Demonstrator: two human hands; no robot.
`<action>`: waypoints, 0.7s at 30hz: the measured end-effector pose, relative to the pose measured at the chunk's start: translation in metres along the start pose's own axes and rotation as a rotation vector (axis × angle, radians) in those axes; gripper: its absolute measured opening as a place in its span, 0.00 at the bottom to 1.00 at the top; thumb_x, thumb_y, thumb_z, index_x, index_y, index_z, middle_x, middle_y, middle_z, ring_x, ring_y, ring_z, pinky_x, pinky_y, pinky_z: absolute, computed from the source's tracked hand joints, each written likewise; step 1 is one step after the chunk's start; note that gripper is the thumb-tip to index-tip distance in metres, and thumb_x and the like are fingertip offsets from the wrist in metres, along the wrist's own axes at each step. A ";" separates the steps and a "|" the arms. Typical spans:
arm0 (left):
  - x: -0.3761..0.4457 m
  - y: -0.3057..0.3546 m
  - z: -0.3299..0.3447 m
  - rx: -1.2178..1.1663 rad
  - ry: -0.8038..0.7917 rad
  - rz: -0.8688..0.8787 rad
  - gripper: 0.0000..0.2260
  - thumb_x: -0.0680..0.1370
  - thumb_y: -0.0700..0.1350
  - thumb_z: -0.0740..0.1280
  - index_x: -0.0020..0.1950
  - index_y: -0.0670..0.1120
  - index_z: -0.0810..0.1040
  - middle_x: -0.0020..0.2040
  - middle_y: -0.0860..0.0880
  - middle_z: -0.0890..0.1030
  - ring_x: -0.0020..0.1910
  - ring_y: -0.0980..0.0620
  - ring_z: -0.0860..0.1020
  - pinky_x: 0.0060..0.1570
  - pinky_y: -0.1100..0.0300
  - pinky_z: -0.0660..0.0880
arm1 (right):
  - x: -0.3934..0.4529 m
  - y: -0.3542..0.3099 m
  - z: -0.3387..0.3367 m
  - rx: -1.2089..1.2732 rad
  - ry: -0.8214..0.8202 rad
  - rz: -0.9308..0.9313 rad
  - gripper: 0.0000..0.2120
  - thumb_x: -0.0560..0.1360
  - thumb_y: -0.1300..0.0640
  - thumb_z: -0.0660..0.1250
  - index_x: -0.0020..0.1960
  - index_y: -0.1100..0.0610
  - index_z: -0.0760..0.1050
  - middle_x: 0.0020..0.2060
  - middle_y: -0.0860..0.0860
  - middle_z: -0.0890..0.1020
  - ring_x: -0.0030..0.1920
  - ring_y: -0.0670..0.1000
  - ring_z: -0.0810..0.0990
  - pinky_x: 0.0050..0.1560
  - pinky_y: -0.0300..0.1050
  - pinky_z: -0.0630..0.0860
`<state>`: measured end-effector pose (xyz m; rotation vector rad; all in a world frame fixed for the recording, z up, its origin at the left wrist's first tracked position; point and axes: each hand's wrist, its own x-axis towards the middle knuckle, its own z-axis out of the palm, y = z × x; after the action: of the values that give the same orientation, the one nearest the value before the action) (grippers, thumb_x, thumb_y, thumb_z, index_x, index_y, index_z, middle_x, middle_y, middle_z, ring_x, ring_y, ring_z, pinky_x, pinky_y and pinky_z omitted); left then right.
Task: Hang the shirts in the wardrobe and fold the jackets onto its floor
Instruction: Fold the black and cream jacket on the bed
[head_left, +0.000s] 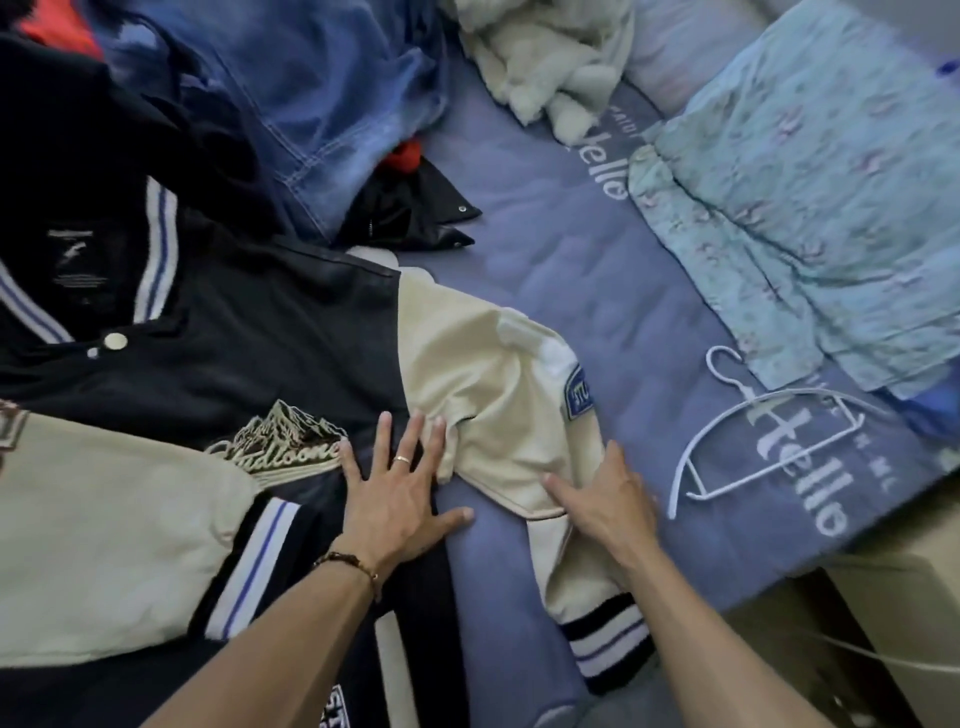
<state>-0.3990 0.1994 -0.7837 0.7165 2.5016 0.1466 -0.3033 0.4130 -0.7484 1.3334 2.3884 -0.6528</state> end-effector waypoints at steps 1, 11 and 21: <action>0.000 0.002 -0.003 -0.002 -0.009 -0.005 0.47 0.71 0.76 0.55 0.74 0.58 0.27 0.78 0.56 0.31 0.76 0.45 0.29 0.69 0.30 0.35 | 0.002 0.001 -0.001 0.086 -0.052 0.022 0.36 0.70 0.41 0.72 0.68 0.61 0.65 0.63 0.60 0.76 0.65 0.61 0.73 0.60 0.51 0.70; -0.069 -0.067 -0.069 -0.658 0.356 -0.062 0.17 0.82 0.51 0.60 0.68 0.46 0.76 0.63 0.48 0.77 0.62 0.51 0.75 0.63 0.57 0.69 | -0.085 -0.168 -0.043 0.295 -0.142 -0.258 0.15 0.73 0.59 0.67 0.56 0.66 0.78 0.48 0.58 0.82 0.53 0.59 0.81 0.47 0.47 0.75; -0.209 -0.223 -0.079 -1.771 0.558 -0.818 0.13 0.81 0.50 0.63 0.58 0.42 0.77 0.51 0.44 0.82 0.47 0.52 0.80 0.47 0.64 0.71 | -0.192 -0.281 0.073 0.092 -0.531 -0.586 0.19 0.80 0.57 0.61 0.70 0.58 0.70 0.65 0.55 0.76 0.63 0.52 0.75 0.63 0.43 0.69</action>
<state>-0.3926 -0.0962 -0.6735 -1.1152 1.7385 1.9841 -0.4426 0.1095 -0.6514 0.3759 2.2856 -1.1153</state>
